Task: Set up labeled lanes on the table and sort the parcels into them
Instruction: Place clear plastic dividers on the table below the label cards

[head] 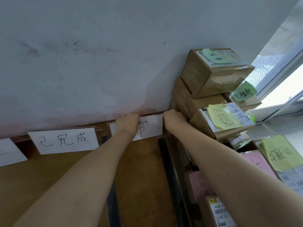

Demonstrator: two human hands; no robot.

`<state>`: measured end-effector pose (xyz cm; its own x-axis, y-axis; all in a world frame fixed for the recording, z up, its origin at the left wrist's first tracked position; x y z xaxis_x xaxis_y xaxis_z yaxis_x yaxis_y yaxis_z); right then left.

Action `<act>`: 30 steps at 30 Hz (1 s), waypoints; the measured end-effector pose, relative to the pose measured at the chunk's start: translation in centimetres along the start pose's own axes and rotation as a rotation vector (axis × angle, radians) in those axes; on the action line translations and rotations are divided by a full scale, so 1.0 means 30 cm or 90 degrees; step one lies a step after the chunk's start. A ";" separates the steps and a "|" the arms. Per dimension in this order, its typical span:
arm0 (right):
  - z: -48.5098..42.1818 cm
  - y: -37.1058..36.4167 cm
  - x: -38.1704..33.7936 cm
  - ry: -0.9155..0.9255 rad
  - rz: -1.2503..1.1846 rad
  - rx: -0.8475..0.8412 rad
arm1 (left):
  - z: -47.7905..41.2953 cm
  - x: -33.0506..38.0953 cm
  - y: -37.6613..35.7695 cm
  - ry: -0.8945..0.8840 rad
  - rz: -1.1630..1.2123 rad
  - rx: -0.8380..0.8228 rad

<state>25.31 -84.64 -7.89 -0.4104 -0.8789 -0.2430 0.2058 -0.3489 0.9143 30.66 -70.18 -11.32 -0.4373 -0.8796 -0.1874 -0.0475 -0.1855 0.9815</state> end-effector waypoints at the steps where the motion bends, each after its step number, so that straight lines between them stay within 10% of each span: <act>1: -0.001 0.001 0.000 -0.003 -0.006 0.002 | 0.000 -0.006 -0.001 0.002 0.008 0.000; 30: 0.016 0.039 -0.012 0.058 0.047 0.008 | 0.062 0.004 0.004 -0.026 0.010 0.057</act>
<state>25.27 -84.58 -6.59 -0.3122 -0.9283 -0.2021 0.2207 -0.2778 0.9349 28.94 -69.49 -11.15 -0.4745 -0.8634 -0.1715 -0.1196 -0.1298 0.9843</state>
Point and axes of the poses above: each hand's wrist, its own z-axis away from the middle knuckle, its own y-axis out of the back of the hand, x = y × z, the point moved 1 cm from there along -z, towards the middle knuckle, and after that the axes turned 13 degrees about -z, right-handed, at the moved point
